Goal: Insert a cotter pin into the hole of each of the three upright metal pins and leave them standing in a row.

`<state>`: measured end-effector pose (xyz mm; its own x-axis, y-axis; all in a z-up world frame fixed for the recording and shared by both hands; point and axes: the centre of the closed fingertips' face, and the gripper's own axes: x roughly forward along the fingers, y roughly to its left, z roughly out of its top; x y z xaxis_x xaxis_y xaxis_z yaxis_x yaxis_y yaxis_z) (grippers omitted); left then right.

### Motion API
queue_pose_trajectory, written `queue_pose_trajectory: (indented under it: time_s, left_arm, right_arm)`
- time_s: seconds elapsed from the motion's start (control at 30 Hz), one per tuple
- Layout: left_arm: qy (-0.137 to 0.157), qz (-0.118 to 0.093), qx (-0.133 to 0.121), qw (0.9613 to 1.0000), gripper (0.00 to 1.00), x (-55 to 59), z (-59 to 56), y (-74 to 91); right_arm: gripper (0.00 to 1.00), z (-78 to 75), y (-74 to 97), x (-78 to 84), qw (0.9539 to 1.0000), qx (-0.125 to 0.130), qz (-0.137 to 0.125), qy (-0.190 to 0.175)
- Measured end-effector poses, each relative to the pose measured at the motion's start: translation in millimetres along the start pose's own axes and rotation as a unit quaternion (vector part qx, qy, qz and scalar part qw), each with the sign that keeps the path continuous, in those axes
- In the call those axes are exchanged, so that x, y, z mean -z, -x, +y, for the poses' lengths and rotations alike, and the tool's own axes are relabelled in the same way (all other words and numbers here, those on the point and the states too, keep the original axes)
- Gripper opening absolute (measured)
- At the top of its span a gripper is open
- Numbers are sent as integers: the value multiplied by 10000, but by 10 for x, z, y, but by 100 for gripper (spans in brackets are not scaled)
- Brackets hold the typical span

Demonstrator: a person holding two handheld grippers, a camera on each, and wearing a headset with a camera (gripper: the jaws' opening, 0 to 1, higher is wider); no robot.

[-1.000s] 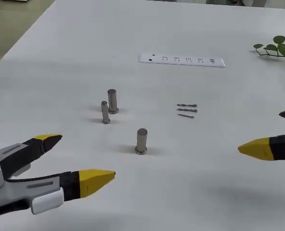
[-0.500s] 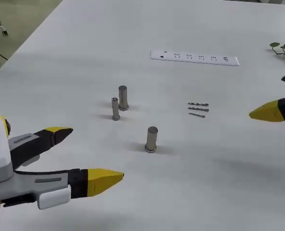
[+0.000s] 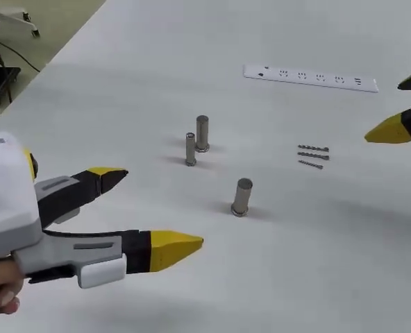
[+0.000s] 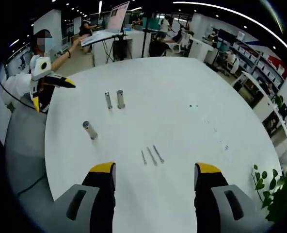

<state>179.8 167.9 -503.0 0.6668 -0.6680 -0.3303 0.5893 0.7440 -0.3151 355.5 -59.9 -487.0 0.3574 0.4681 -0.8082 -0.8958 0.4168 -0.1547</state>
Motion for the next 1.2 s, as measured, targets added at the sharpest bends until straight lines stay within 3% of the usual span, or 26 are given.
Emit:
queue_pose_trajectory:
  time_s: [0.27,0.4,0.57,0.8,0.93,1.03,1.2]
  left_arm:
    - [37,94,-110,9999,94,92,48,-67]
    - [89,39,-138,9999,93,72,50,-88]
    - [203,-101,-201,9995,93,35,49,-86]
    - [231,-123,-249,9993,93,39,38,-78]
    - [242,-124,-255,9993,92,37,32,-84]
    - [251,-131,-257,9993,92,33,23,-85]
    - [291,-125,-239,9992,92,33,11,-83]
  right_arm:
    - [51,-54,-295,-58,9988,-320,166,331]
    - [48,-79,-419,-37,9975,-439,293,462]
    - [43,2,-512,3,9960,-613,382,527]
    - [35,92,-679,121,9913,-897,545,799]
    - [27,16,-798,164,9879,-650,673,1239]
    - [23,30,-858,233,9845,-736,897,1313]
    - [17,38,-943,269,9830,-801,1005,1309]
